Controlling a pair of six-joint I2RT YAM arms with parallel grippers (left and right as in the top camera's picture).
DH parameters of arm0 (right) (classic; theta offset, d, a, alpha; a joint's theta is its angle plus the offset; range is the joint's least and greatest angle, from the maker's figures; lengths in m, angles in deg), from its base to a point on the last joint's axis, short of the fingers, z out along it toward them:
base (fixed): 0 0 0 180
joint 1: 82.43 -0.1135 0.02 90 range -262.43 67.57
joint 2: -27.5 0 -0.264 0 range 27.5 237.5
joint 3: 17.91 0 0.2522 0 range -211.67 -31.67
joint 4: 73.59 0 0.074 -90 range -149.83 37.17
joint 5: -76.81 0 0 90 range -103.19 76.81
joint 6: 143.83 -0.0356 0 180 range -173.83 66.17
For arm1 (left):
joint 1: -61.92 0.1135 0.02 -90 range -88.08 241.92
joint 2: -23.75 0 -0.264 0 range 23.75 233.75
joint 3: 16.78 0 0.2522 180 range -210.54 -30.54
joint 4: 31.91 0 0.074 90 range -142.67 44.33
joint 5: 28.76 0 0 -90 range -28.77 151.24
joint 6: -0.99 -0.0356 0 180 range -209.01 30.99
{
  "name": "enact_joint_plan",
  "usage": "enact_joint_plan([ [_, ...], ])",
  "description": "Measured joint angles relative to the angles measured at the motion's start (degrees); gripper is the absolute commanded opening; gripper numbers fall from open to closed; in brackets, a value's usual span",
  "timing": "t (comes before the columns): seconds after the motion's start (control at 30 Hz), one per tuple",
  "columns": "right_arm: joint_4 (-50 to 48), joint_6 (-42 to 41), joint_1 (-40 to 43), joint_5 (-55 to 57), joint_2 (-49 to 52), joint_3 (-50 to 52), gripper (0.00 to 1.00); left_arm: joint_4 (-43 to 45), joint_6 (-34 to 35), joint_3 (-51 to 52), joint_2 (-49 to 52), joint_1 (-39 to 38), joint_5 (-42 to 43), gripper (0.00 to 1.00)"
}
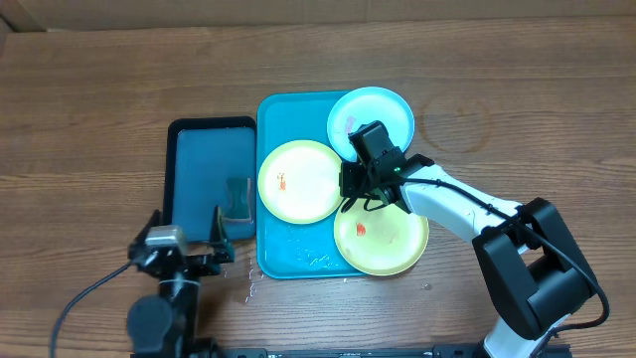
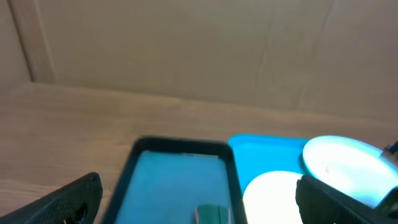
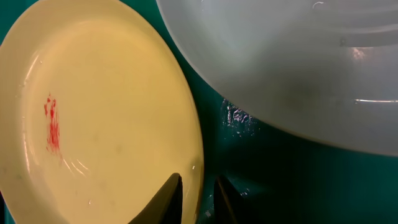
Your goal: Clean dirty plates on tray and stack at the side
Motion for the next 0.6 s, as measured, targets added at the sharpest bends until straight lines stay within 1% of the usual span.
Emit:
enact_joint_plan([
  [0.1,0.0,-0.04,0.0,0.02,0.0,0.0,0.21,-7.15,-0.02,-10.75,3.21,0.0,-0.24,1.0],
  [0.13,0.0,0.0,0.02,0.02,0.0,0.0,0.25,-10.93,-0.02,-15.65,5.27,0.0,-0.31,1.0],
  [0.17,-0.02,-0.15,0.0,0.04,0.02,0.0,0.26,-12.72,0.0,-18.6,6.75,0.0,-0.42,1.0],
  [0.2,0.02,-0.11,0.0,0.04,0.0,0.0,0.28,-16.87,-0.02,-23.17,9.31,0.0,-0.42,1.0],
  [0.27,0.0,-0.09,0.0,0.04,0.0,0.02,0.36,-22.43,-0.04,-30.21,14.1,0.0,-0.44,1.0],
  [0.43,0.02,-0.2,0.02,0.02,0.0,0.04,0.53,-38.62,-0.5,-47.58,30.18,0.0,-0.44,1.0],
  [0.53,-0.07,0.02,0.02,0.02,0.0,0.04,0.57,-48.54,-1.16,-56.0,40.52,0.02,-0.11,1.0],
  [0.6,-0.02,0.0,0.0,0.04,0.0,0.04,0.58,-53.35,-1.33,-59.89,47.19,0.02,0.59,1.0],
])
